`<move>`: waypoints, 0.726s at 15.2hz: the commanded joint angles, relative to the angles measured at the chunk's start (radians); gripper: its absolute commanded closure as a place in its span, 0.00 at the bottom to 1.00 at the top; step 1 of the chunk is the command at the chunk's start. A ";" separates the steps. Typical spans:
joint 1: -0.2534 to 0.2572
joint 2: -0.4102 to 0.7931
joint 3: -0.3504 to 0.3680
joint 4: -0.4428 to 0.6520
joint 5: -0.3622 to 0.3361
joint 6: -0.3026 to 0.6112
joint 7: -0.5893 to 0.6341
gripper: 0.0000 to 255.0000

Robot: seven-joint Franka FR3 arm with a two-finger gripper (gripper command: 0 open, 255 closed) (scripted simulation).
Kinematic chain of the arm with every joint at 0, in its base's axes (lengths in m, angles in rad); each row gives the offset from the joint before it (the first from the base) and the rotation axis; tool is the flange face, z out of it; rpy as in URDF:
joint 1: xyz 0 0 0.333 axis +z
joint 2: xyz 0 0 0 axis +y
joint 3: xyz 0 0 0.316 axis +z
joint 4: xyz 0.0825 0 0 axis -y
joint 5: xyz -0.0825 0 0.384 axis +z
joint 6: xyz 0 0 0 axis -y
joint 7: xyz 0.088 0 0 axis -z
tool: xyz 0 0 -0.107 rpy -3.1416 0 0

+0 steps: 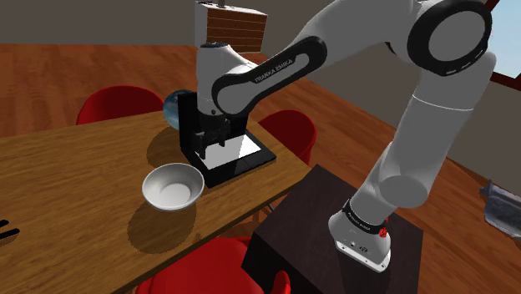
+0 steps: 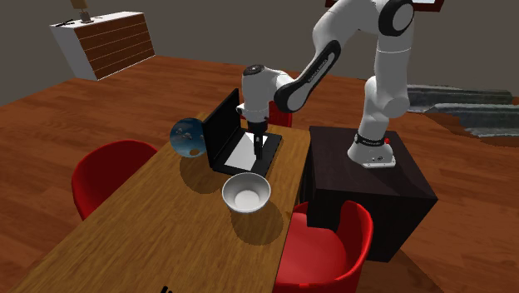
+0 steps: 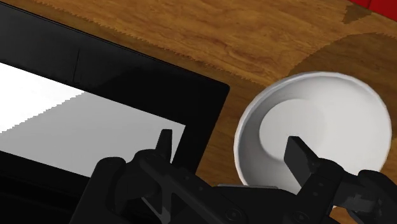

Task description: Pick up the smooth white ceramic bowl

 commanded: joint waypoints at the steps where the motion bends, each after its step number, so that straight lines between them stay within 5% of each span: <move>1: 0.012 0.073 -0.003 0.043 -0.022 0.023 0.029 0.00; 5: 0.047 0.208 -0.014 0.147 -0.060 0.043 0.078 0.00; 11: 0.057 0.265 -0.028 0.140 -0.083 0.106 0.092 0.00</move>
